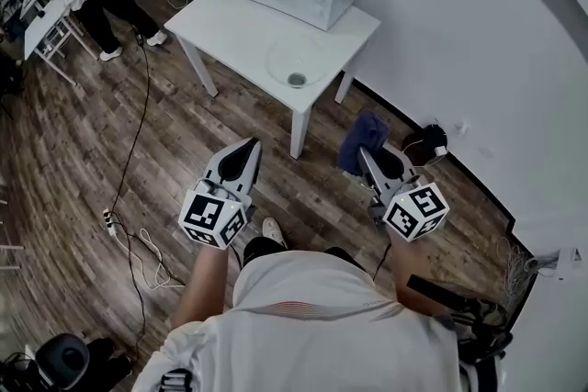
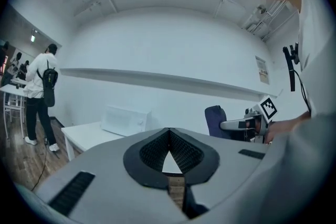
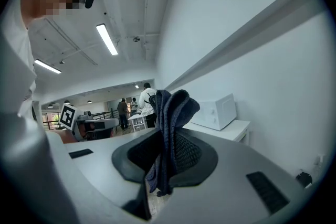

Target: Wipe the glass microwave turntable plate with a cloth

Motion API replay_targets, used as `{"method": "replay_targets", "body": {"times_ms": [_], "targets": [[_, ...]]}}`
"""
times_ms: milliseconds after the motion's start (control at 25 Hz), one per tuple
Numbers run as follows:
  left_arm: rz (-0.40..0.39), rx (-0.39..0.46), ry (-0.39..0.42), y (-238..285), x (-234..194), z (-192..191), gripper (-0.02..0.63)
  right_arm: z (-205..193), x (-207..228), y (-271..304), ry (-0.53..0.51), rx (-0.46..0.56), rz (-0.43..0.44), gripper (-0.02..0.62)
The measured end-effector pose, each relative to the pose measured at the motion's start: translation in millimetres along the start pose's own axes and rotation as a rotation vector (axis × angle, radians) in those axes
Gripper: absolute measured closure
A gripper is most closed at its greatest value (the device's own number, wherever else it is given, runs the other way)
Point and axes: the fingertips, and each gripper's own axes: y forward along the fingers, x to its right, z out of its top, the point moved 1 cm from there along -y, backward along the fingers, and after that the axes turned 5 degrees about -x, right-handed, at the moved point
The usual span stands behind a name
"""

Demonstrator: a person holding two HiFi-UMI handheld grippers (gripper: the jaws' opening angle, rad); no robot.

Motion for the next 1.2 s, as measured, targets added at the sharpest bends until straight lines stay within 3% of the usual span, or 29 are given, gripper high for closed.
{"method": "replay_targets", "body": {"times_ms": [280,480,680,880,1200], "targets": [[-0.056,-0.007,0.000,24,-63,15,0.595,19,5,59,0.015,0.012,-0.066,0.534],[-0.071,-0.021,-0.023,23,-111,12,0.595,23,-14,105,0.003,-0.018,-0.070,0.534],[-0.083,-0.018,-0.060,37,-129,8,0.595,29,-11,129,-0.006,-0.042,-0.071,0.534],[-0.081,-0.038,-0.063,60,-144,4,0.595,31,10,156,0.001,-0.047,-0.062,0.534],[-0.014,-0.043,-0.053,120,-166,16,0.595,49,66,209,0.000,-0.042,0.021,0.534]]}}
